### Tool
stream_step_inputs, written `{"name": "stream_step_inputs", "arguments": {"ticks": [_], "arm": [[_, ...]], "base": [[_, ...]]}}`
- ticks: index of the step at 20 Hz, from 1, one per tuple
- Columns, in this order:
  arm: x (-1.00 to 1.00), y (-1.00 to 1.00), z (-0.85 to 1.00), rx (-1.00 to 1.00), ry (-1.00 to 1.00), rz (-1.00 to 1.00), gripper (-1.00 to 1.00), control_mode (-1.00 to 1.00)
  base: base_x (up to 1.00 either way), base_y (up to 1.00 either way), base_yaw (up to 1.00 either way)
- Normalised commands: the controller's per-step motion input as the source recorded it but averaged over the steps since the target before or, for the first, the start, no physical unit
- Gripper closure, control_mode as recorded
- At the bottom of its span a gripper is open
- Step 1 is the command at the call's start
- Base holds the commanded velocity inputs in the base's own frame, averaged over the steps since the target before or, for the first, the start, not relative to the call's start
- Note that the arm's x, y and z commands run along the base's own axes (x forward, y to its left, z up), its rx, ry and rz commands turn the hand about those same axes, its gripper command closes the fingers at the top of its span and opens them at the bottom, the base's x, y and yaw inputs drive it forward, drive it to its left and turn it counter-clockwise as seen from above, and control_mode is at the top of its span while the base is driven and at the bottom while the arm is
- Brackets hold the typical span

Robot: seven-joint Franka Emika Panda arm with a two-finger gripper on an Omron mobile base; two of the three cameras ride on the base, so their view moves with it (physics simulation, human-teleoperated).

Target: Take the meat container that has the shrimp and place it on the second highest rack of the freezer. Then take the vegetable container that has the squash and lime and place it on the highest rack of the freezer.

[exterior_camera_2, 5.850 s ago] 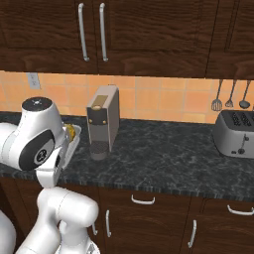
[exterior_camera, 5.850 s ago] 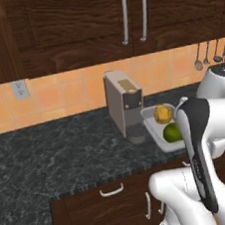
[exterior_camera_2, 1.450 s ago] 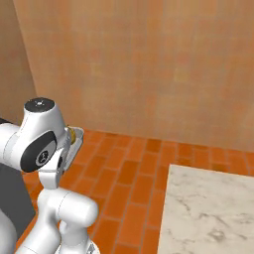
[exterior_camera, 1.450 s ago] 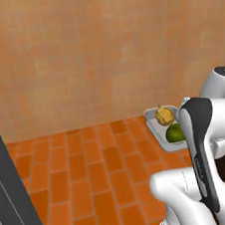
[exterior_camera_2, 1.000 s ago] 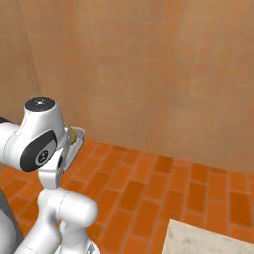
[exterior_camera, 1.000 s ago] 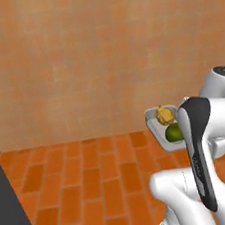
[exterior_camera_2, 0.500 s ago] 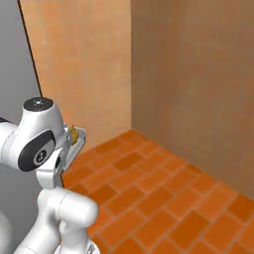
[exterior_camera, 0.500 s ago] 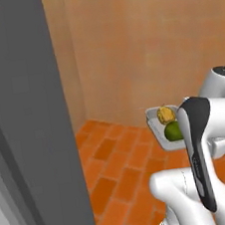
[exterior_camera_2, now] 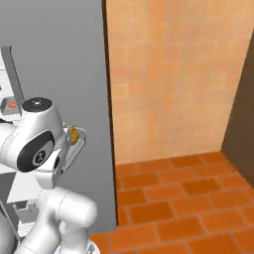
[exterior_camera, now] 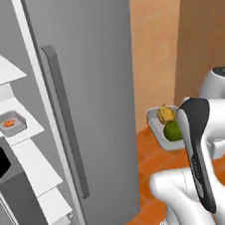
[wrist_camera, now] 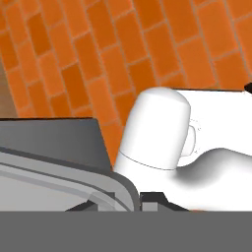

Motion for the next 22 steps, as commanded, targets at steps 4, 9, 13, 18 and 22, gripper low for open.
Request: {"name": "stream_step_inputs", "arguments": {"ticks": [4, 9, 13, 18, 22], "arm": [[0.00, 0.00, 0.00, 0.00, 0.00, 0.00, 1.00, 1.00], [0.00, 0.00, 0.00, 0.00, 0.00, 0.00, 1.00, 1.00], [0.00, 0.00, 0.00, 0.00, 0.00, 0.00, 1.00, 1.00], [0.00, 0.00, 0.00, 0.00, 0.00, 0.00, 1.00, 1.00], [0.00, 0.00, 0.00, 0.00, 0.00, 0.00, 1.00, 1.00]], "base": [[0.45, -0.24, 0.81], [0.56, -0.08, 0.74], [0.59, 0.17, 0.58], [0.46, 0.35, 0.37], [0.14, 0.54, 0.13]]}}
